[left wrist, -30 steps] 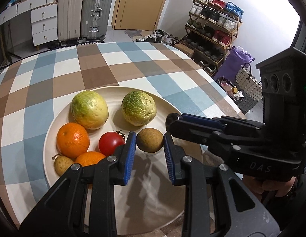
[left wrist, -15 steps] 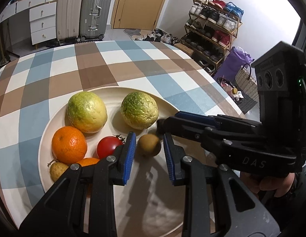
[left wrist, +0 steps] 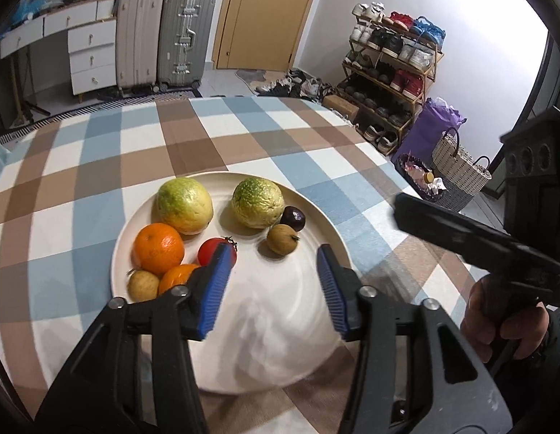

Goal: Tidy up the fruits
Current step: 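Withdraw both tools toward the last red tomato and dark plum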

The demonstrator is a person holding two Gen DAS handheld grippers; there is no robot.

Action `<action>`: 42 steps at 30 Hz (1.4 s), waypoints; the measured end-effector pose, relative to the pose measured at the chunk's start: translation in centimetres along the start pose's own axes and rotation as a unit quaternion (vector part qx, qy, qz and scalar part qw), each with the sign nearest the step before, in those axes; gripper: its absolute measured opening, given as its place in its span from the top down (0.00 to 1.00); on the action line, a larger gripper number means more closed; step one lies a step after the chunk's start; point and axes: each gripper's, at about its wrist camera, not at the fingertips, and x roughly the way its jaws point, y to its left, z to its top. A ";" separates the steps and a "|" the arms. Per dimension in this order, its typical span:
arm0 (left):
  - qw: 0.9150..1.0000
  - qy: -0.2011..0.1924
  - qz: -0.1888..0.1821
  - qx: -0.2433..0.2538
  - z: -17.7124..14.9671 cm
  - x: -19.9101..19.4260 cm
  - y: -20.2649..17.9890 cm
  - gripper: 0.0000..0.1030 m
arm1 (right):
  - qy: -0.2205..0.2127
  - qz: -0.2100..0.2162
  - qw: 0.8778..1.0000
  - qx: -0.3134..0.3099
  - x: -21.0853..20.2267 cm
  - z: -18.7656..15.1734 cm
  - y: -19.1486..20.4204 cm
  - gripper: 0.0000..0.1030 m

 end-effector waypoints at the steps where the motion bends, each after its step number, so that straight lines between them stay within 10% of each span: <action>1: 1.000 -0.006 0.006 0.000 -0.2 -0.8 -0.3 0.45 | -0.011 0.002 1.000 0.002 -0.9 -0.2 0.2 0.19; 17: 0.994 -0.087 0.058 0.008 -3.1 -12.2 -4.5 0.01 | -0.078 -0.004 0.996 -0.038 -10.3 -2.3 5.2 0.00; 42: 0.997 -0.054 0.045 -0.010 -13.5 -14.0 -6.5 0.01 | -0.085 -0.073 0.989 -0.094 -14.7 -11.5 9.7 0.00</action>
